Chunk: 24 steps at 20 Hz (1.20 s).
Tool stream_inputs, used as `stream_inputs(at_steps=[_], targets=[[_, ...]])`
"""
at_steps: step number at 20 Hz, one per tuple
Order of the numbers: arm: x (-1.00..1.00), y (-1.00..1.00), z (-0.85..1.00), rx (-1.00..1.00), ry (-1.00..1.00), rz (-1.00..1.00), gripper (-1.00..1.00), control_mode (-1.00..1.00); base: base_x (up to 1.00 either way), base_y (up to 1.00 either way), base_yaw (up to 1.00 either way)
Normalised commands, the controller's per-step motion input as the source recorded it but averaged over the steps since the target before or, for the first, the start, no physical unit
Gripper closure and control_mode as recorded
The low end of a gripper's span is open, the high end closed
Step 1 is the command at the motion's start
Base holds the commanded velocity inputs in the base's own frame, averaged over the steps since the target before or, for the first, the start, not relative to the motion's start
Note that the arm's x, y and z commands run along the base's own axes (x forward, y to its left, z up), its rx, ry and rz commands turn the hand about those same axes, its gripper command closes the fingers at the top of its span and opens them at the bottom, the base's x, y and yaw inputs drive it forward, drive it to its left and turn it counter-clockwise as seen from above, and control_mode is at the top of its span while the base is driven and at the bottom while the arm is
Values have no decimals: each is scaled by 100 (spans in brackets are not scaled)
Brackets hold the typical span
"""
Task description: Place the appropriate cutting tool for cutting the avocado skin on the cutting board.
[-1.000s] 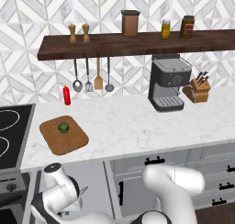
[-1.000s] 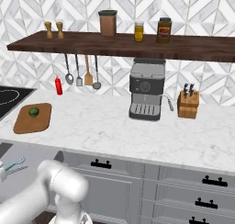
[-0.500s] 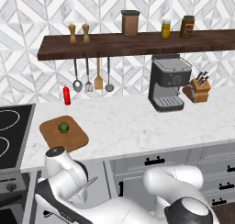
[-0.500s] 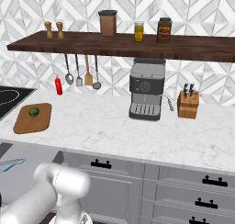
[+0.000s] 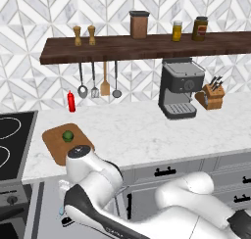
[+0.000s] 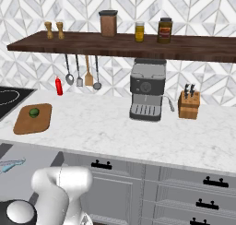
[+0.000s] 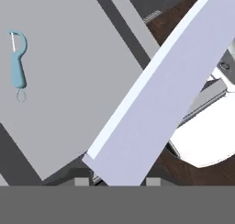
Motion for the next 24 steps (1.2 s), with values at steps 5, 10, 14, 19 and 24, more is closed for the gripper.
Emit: stream_inputs(at_steps=[5, 10, 14, 19, 24], targets=[[-15, -47, 89, 0, 0, -14, 100, -100, 0, 0, 0], [0, -23, 100, 0, -2, -14, 100, -100, 0, 0, 0], [32, -1, 82, 0, -2, -15, 100, -100, 0, 0, 0], [53, 0, 28, 0, 0, -15, 100, -100, 0, 0, 0], [57, 0, -11, 0, 1, -12, 100, -100, 0, 0, 0]])
